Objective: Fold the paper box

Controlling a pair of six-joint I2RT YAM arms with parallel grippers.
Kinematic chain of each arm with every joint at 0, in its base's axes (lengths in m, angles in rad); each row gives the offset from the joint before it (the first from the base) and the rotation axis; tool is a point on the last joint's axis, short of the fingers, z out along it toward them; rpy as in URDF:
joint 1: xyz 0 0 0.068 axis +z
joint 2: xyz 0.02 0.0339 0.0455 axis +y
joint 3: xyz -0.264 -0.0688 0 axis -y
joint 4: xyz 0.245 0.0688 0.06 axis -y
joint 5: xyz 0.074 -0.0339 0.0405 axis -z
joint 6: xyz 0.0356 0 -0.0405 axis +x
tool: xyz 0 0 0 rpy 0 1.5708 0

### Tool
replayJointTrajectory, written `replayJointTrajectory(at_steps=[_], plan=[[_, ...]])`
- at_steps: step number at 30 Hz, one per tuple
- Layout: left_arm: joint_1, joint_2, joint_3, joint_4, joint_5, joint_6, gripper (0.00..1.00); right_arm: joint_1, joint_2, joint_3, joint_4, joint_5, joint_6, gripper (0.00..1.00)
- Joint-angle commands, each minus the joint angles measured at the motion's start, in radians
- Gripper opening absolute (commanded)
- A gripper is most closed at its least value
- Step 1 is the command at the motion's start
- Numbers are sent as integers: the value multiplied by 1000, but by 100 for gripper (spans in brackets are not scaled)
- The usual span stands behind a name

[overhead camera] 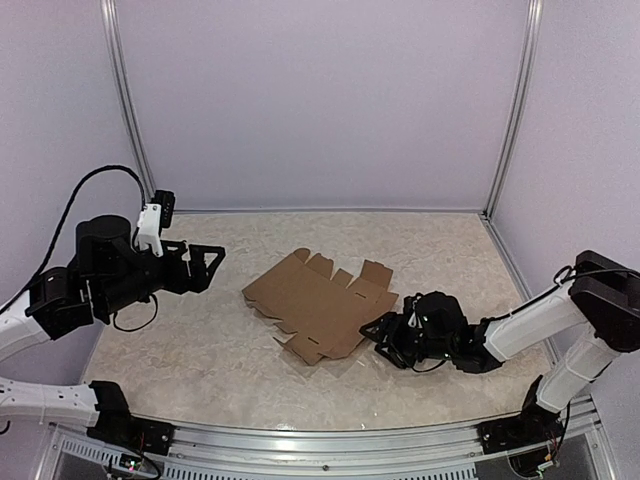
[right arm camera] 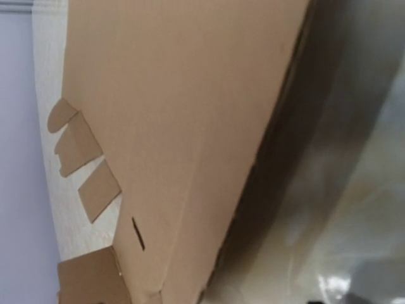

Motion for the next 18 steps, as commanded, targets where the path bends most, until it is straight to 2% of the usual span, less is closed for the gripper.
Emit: replayJointTrajectory(at_steps=[1,18], plan=[[-6,-24,3,-44,0,3,99,48,73,24,127,46,74,66],[-6,-61,6,-76,12,4,99,90,225,87,241,135,119,47]])
